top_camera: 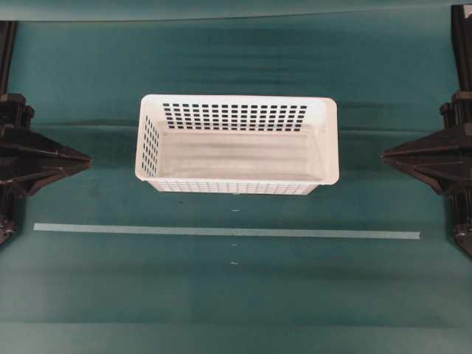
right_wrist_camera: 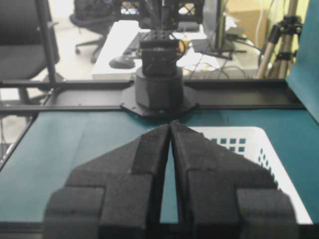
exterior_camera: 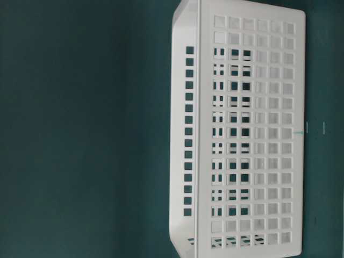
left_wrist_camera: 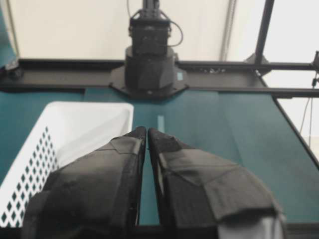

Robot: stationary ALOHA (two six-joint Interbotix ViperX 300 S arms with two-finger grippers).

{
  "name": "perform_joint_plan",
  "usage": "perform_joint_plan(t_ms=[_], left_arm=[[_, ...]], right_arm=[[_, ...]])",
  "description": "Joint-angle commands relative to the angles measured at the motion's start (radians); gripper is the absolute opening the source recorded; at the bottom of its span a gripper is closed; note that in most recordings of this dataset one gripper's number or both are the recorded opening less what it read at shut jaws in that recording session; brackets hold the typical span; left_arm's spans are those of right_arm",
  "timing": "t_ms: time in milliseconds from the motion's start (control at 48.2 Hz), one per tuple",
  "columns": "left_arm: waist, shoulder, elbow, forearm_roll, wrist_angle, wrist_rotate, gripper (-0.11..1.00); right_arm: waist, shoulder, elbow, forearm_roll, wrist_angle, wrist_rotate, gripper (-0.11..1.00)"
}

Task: Lift the white basket with both hands.
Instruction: 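Raise both grippers from rest toward the basket's short ends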

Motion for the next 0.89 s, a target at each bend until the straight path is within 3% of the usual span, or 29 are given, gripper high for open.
perform_joint_plan(t_ms=[0,83,166,228,311,477,622,871], left_arm=[[0.041,0.011,-0.055,0.011,0.021,-0.04,0.14],[0.046,0.012,-0.083,0.011,0.054,-0.089,0.16],[0.051,0.009,-0.1,0.012,0.091,-0.144,0.04],[0.06,0.008,-0.11,0.012,0.114,-0.184,-0.01],[0.071,0.003,-0.135,0.012,0.138,-0.247,-0.03],[0.146,0.017,-0.196,0.012,0.224,-0.417,-0.04],[0.198,0.052,-0.281,0.012,0.402,-0.591,-0.04],[0.209,0.161,-0.408,0.012,0.655,-0.865,-0.04]], right_arm=[[-0.009,0.006,-0.009,0.015,-0.002,0.012,0.14],[-0.011,0.008,-0.02,0.087,0.032,0.043,0.12],[-0.021,0.011,-0.037,0.167,0.077,0.103,0.03],[-0.037,0.012,-0.057,0.201,0.126,0.144,0.0],[-0.063,0.015,-0.091,0.213,0.218,0.198,-0.01],[-0.175,0.043,-0.206,0.235,0.492,0.371,-0.01],[-0.264,0.087,-0.313,0.235,0.733,0.5,-0.01],[-0.314,0.195,-0.396,0.233,0.96,0.752,-0.01]])
